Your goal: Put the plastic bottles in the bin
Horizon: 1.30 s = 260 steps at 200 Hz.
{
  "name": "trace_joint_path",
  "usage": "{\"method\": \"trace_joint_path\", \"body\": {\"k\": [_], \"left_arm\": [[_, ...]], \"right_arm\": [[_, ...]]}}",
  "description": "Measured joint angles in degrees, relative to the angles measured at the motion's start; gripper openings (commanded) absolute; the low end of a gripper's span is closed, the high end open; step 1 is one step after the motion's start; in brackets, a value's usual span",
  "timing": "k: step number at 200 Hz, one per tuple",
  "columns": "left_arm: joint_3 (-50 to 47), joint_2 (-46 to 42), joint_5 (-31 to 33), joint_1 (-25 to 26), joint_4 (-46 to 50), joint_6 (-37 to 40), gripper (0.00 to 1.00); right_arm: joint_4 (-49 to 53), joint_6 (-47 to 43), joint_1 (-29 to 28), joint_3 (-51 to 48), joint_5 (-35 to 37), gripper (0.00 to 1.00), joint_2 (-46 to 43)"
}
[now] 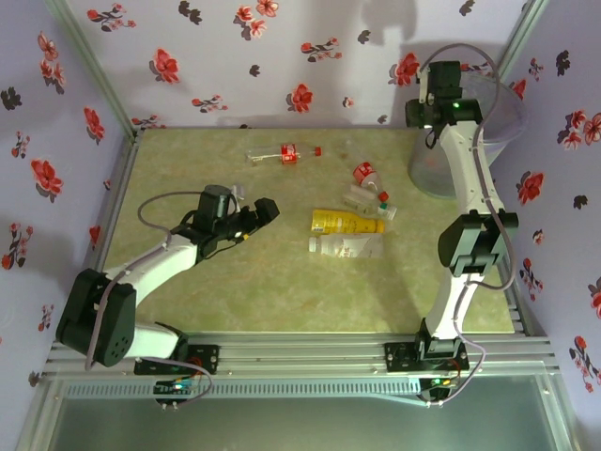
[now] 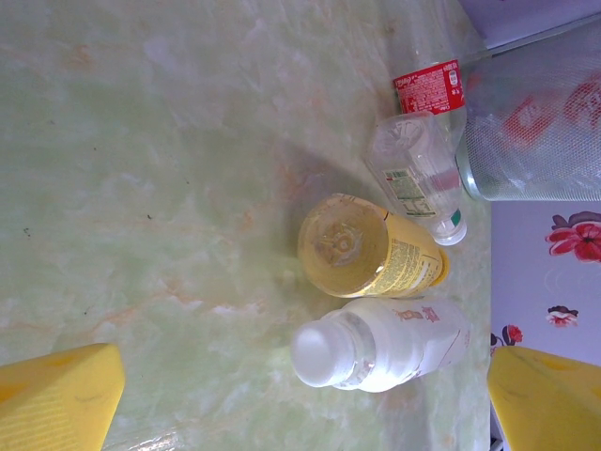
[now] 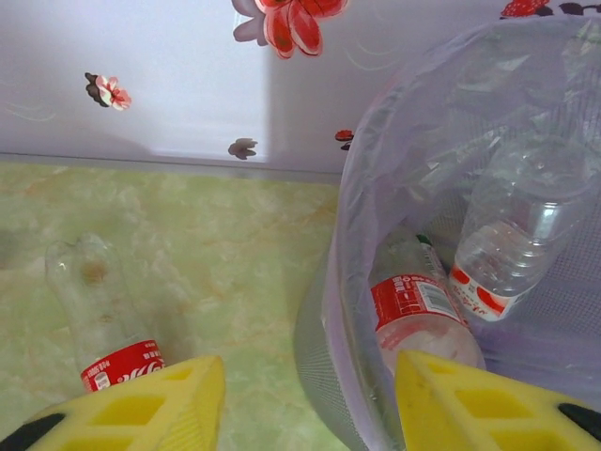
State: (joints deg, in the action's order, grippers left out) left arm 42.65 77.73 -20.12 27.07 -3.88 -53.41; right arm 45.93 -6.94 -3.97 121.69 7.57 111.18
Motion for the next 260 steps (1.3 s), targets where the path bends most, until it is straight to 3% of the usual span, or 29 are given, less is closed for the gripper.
{"method": "trace_joint_path", "body": {"k": [26, 70, 97, 163, 223, 260], "left_arm": [[0.1, 0.2, 0.0, 0.0, 0.1, 0.5, 1.00], [1.0, 1.4, 0.0, 0.0, 0.1, 1.4, 1.00], [1.2, 2.0, 0.0, 0.0, 0.2, 1.5, 1.00], [1.0, 2.0, 0.0, 0.0, 0.0, 1.5, 1.00], [-0.2, -0.7, 0.2, 0.0, 1.0, 1.5, 1.00], [-0.5, -1.0, 0.3, 0.0, 1.1, 1.5, 1.00]], "right_arm": [[-0.2, 0.1, -1.7, -5.8, 0.0, 0.62, -3.8], [-0.1, 1.5, -9.5, -19.2, -4.2, 0.76, -15.5], [0.3, 1.3, -11.0, -24.2, -6.4, 0.83, -16.9], [-2.8, 1.6, -10.9, -27.3, -6.5, 0.95, -3.8], [-8.7, 1.6, -10.9, -22.0, -5.4, 0.91, 9.5], [-10.6, 2.6, -10.9, -18.2, -5.4, 0.83, 13.7]]}}
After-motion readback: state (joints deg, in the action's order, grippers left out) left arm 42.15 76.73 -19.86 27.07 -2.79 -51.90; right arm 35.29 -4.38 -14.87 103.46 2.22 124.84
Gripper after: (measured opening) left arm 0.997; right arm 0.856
